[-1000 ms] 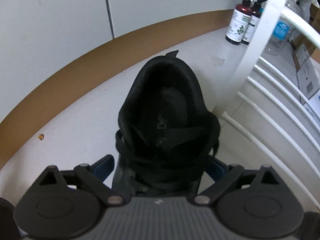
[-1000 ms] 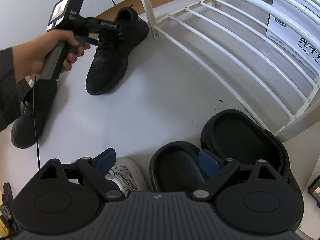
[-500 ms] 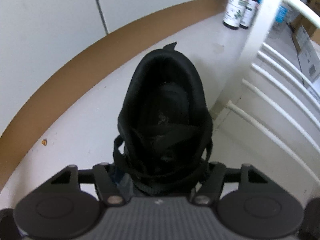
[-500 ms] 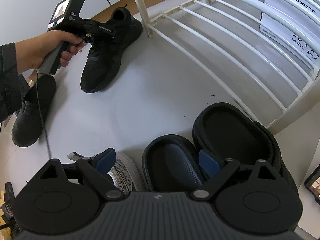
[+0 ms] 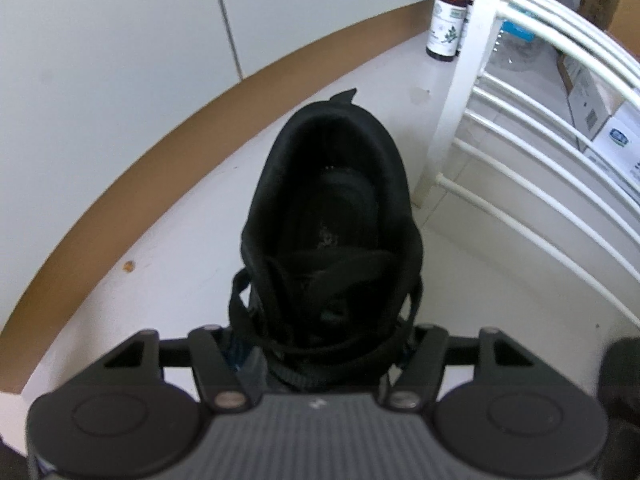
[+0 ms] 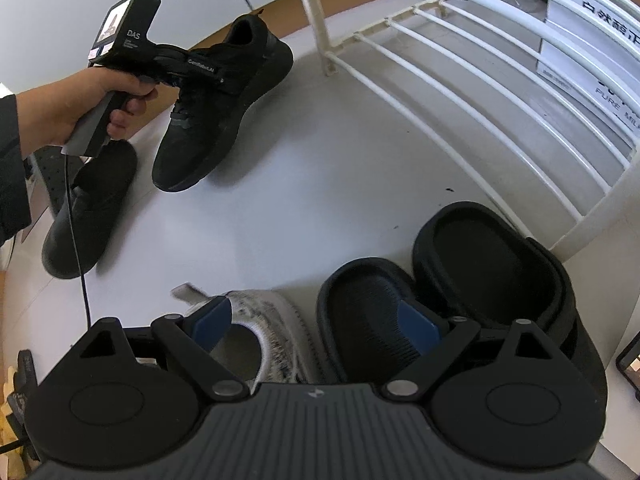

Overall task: Organize scattered shoes
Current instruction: 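Carry the black sneaker with the left gripper to the shoe row, then lower the black sneaker beside the other black sneaker and open the left gripper, then raise the left gripper away from the shoe row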

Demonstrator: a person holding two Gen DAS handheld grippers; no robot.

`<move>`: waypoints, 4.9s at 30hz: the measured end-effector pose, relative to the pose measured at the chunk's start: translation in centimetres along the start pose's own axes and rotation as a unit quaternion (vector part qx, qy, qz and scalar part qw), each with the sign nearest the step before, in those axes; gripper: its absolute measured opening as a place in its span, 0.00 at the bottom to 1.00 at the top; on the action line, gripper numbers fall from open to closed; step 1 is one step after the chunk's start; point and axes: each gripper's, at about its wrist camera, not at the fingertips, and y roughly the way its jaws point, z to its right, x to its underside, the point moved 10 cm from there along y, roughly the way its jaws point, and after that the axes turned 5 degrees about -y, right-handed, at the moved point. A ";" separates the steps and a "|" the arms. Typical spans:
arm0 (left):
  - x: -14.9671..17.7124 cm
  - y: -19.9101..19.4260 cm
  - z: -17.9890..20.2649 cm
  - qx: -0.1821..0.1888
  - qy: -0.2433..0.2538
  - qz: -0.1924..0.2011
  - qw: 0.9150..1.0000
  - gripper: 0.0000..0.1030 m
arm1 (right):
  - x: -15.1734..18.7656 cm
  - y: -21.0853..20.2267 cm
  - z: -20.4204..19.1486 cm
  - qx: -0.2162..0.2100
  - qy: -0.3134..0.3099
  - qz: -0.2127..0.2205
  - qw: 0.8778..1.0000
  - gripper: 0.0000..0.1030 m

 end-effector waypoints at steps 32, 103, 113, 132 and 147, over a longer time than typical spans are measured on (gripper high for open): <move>23.1 -24.8 -9.0 -0.042 -0.097 0.045 0.993 0.57 | 0.0 -11.1 -11.3 0.033 -0.093 0.024 0.995 0.90; 49.9 -17.6 -6.9 0.001 -0.085 -0.059 0.995 0.55 | 20.5 -3.1 -15.9 0.101 -0.103 -0.096 0.985 0.84; 49.4 -17.1 -6.7 0.002 -0.108 -0.040 0.993 0.56 | 21.0 -2.9 -16.7 0.100 -0.102 -0.099 0.985 0.84; 48.4 -18.7 -4.4 -0.011 -0.146 -0.094 0.985 0.73 | 21.4 -5.7 -15.0 0.088 -0.061 -0.092 0.990 0.84; 37.7 -36.2 -7.3 -0.088 -0.151 -0.056 0.983 0.79 | 13.9 -13.2 -18.3 0.046 -0.056 -0.043 0.996 0.84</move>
